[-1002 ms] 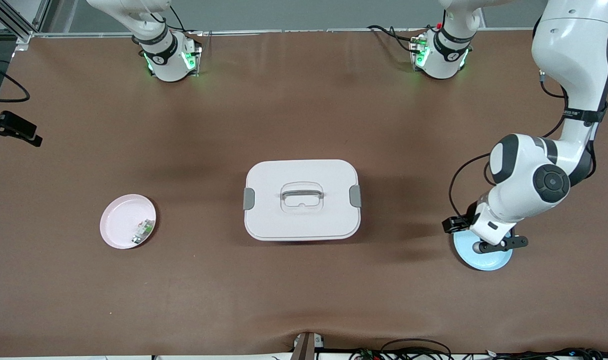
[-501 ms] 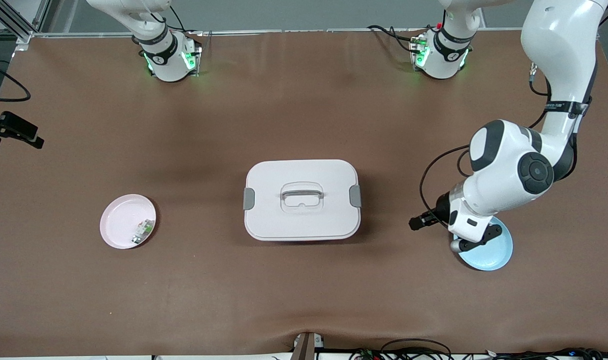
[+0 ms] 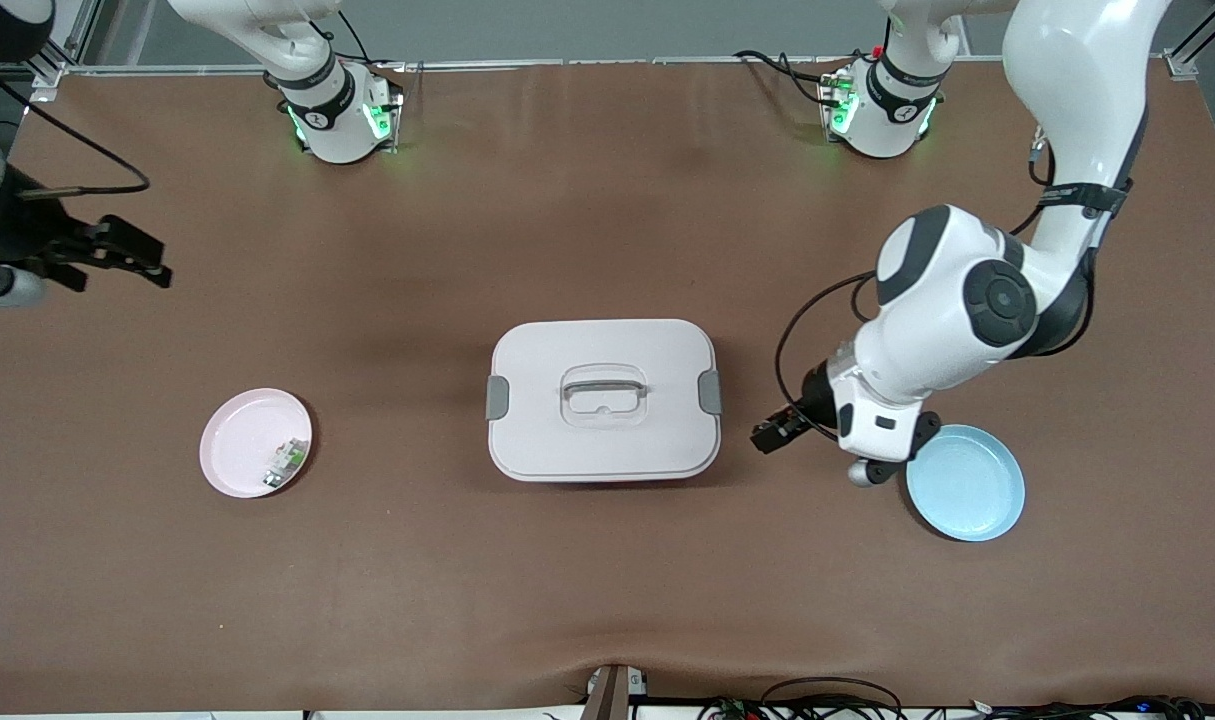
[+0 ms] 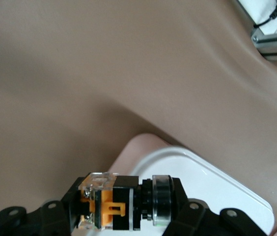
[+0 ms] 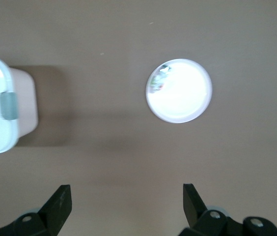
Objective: Transfer orange switch to right arm and place
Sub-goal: 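Lift the switch with the left gripper while the right gripper reaches over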
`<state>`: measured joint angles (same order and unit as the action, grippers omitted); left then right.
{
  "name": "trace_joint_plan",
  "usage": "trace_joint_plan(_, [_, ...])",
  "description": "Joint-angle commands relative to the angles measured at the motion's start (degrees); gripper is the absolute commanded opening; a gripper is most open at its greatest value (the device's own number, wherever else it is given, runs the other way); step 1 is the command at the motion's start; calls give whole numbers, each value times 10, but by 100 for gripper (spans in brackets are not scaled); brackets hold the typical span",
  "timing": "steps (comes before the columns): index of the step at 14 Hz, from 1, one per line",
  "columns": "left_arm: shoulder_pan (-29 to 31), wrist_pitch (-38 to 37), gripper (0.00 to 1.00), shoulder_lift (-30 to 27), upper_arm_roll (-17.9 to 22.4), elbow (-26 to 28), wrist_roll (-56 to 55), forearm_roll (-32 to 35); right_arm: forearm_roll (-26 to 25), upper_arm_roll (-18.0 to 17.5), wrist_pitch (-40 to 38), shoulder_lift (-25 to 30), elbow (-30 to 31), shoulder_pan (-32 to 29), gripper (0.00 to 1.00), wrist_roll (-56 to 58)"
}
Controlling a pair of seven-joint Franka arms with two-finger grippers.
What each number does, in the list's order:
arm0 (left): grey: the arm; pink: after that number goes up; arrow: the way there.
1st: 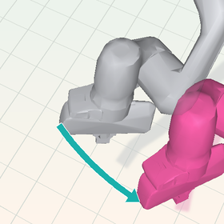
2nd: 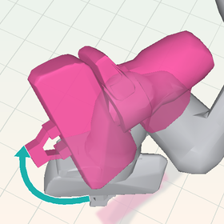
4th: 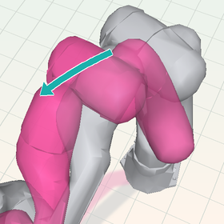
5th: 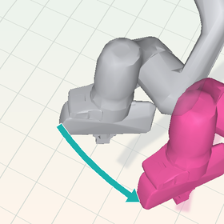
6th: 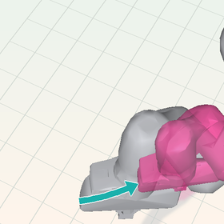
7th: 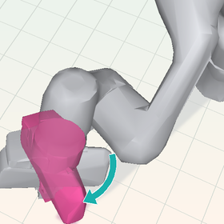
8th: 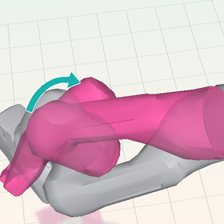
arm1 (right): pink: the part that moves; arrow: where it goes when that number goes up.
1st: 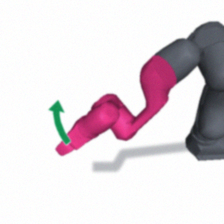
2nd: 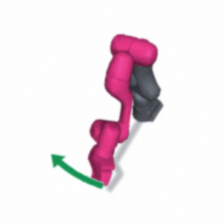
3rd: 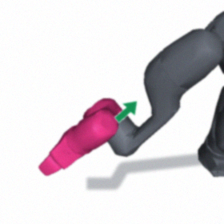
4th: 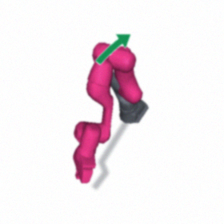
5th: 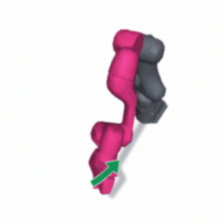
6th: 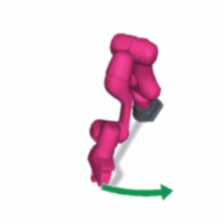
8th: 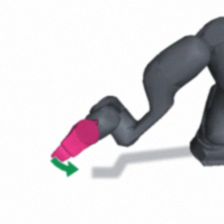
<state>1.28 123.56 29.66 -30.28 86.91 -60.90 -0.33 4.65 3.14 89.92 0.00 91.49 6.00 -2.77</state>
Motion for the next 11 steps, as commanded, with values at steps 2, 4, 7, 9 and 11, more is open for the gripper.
trace_joint_plan(2, [-24,-13,0,15,0,-41,-54,-11,82,4,-5,-2,11,16,100,-41])
trace_joint_plan(4, [-28,-12,0,18,0,-49,-76,-28,136,4,9,-1,32,23,100,-77])
trace_joint_plan(7, [-47,-9,0,18,0,-58,-115,-44,156,4,54,-1,59,64,100,-117])
trace_joint_plan(9, [-62,-7,0,23,0,-69,-147,-45,161,3,96,-1,74,104,100,-156])
trace_joint_plan(11, [-77,-6,0,34,0,-85,-182,-55,198,4,144,-1,93,132,100,-187])
